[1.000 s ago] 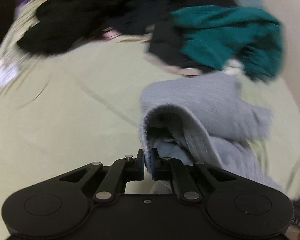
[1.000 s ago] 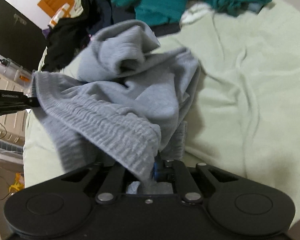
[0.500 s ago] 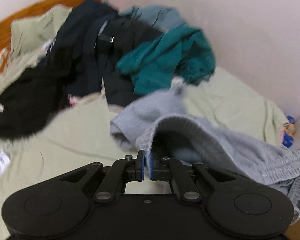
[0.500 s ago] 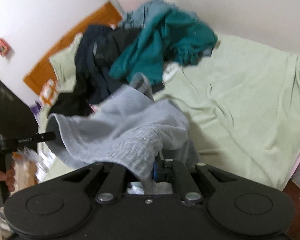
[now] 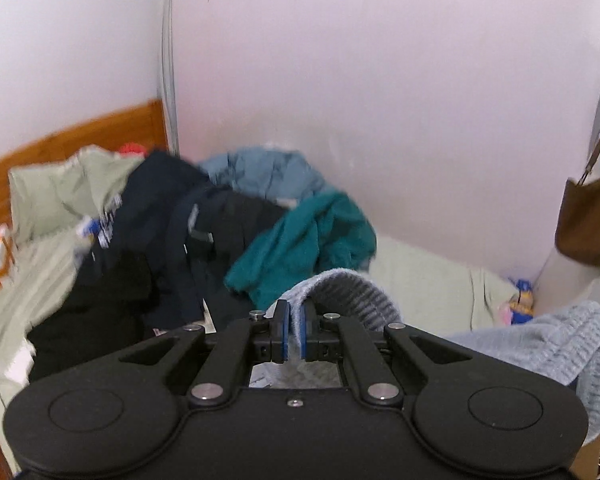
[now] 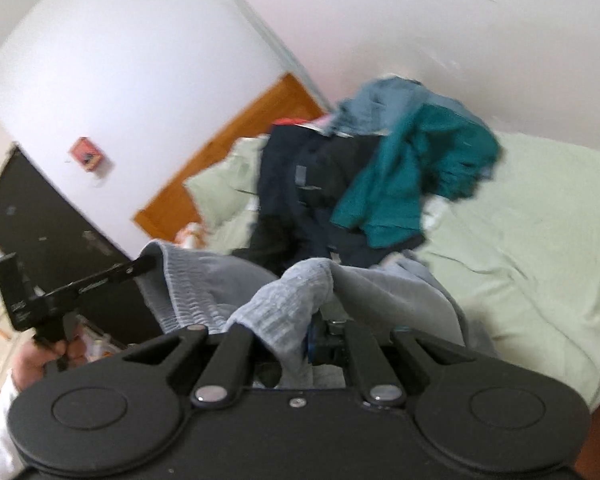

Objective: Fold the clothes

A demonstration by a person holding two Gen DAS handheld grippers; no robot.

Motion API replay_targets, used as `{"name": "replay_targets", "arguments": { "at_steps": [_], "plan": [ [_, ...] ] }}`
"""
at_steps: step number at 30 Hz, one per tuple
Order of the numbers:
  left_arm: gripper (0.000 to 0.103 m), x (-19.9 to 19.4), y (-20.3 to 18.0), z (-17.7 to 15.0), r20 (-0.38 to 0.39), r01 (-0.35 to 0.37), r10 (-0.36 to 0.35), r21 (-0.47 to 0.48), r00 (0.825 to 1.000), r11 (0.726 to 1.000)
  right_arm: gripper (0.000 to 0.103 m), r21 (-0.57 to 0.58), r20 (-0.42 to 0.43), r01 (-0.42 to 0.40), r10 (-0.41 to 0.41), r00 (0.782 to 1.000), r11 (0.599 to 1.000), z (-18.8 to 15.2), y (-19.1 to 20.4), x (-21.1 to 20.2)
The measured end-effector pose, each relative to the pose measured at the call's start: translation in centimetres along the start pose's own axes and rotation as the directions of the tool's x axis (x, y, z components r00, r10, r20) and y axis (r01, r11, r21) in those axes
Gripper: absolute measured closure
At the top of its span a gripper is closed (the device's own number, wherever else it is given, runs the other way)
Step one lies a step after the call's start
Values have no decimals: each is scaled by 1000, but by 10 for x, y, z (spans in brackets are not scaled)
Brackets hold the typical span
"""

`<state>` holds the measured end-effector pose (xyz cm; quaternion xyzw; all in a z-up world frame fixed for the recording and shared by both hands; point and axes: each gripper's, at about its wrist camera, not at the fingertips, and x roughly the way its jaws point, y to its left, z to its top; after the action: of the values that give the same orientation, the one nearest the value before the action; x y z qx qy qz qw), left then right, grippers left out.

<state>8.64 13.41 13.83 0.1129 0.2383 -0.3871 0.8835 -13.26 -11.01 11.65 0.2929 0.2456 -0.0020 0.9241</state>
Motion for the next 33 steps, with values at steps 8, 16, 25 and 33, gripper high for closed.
{"name": "replay_targets", "arguments": {
  "at_steps": [8, 16, 25, 33],
  "plan": [
    [98, -26, 2, 29, 41, -20, 18, 39, 999, 999, 97, -11, 39, 22, -21, 999, 1000, 4, 8, -12],
    [97, 25, -15, 16, -37, 17, -16, 33, 999, 999, 97, 45, 6, 139, -140, 990, 989, -9, -39, 0],
    [97, 141, -52, 36, -109, 49, -56, -63, 992, 997, 98, 109, -8, 270, -271, 963, 957, 9, -130, 23],
    [97, 295, -125, 72, -198, 52, -50, 1, 979, 999, 98, 254, -13, 328, -335, 942, 910, 59, -268, 53]
  ]
}}
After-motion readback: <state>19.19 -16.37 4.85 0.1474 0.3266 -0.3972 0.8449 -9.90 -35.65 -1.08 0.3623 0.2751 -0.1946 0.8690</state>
